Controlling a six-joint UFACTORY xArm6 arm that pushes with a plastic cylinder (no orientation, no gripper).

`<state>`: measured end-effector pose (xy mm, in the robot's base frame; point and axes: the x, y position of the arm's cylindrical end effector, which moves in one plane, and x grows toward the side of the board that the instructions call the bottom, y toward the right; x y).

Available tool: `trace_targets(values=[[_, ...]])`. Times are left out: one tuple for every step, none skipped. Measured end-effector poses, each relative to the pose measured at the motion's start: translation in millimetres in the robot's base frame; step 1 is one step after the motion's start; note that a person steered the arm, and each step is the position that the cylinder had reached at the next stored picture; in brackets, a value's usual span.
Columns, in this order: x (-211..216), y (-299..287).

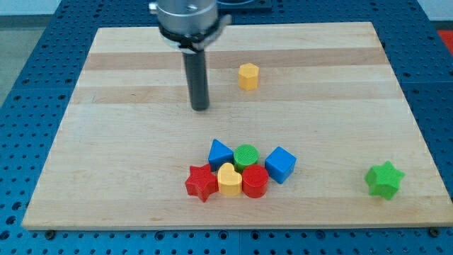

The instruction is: Push the yellow hexagon into the group of blocks

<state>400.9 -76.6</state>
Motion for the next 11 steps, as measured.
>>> trace_targets(values=[[-46.2,-4.8],[-78.0,17.1],[-87.1,59.5],[-85.2,92.7],[-68.7,105.4],[-56.5,105.4],[-42.5,105.8],[-18.3,105.8],[7.7,105.8],[35.4,105.8],[55.4,107.1]])
